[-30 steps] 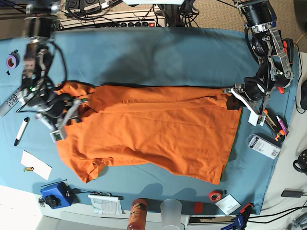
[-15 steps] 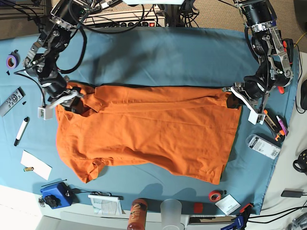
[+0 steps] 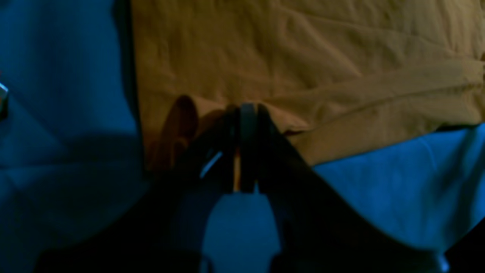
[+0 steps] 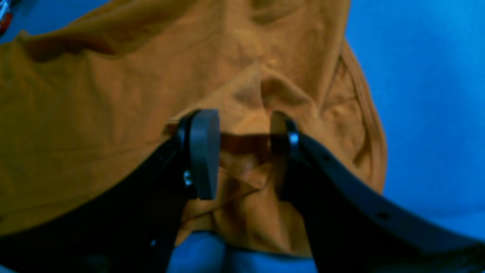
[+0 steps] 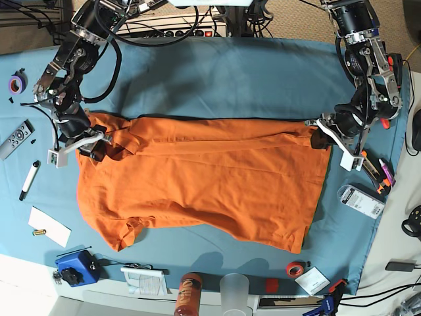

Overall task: Layout the t-shirt on the table in an organized manner, then fold the t-shirt properly
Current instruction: 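Adjust the right gripper's grip on the shirt's shoulder corner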

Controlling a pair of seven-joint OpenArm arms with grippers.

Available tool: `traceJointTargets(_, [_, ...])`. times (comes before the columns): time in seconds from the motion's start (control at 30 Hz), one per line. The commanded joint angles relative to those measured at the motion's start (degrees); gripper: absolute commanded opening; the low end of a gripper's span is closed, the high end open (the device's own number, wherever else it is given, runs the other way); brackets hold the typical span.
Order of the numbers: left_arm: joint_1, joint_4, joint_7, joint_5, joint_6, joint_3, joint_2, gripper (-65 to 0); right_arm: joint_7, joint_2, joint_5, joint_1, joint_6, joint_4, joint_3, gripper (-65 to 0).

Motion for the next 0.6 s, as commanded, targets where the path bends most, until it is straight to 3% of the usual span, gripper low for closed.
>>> traceJointTargets(0.0, [-0.79,0.98,-1.05,-0.83,-0.44,-0.09,-0.5,-65.0,1.75,0.57,-0.28,1.29,0.42,0.83,0.04,-42.2])
traceJointTargets(0.4, [-0.79,0.98,-1.25,-0.83,-1.92,-0.09,-0.5,-65.0,4.66,0.61,-11.61,3.74,-1.09,0.7,-6.32,-42.2])
traceJointTargets(0.57, [-0.79,0.98,-1.27,-0.85,-1.95,-0.09,-0.5,-65.0,6.47,0.63,-15.1,4.17,-1.92,-4.66,-9.49,-42.2])
